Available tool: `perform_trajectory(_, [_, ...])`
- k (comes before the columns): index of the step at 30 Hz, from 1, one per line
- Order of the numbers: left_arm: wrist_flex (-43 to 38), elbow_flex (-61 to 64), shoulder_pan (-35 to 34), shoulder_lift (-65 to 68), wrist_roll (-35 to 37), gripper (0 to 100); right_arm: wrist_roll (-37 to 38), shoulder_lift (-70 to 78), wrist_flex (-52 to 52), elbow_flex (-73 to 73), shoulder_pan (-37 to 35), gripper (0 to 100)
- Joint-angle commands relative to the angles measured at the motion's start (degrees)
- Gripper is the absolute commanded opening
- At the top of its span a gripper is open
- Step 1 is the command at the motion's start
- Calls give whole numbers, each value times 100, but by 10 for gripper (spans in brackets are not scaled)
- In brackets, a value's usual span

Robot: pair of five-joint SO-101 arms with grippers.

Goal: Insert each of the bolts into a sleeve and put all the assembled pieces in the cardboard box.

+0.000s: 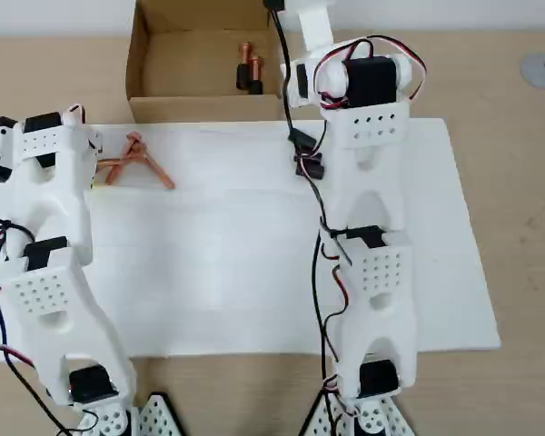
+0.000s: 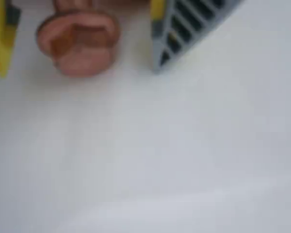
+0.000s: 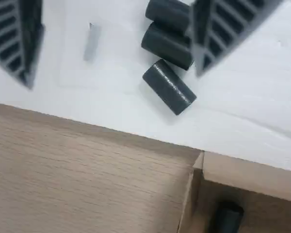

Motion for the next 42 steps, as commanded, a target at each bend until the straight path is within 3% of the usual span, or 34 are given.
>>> perform_trajectory(1, [246,-413,9,110,26,132,35,-382,79,22,66,253])
perform_trajectory(5, [1011,-941,9,-22,26,52,35,-382,79,22,66,253])
perform_trajectory(13, [2092,-1811,35,-22,0,50,26,-391,79,22,66,253])
perform_trajectory(22, [3516,-3560,35,-22,-1055,35,26,-400,79,22,66,253])
perform_trajectory(26, [3815,-4123,35,-22,-1802,8,26,-400,79,22,66,253])
perform_trajectory(31, [3824,-3886,-18,-286,-2963,7,26,-400,79,22,66,253])
perform_trajectory(42, [3815,-2418,-273,-1138,-6769,9,26,-400,79,22,66,253])
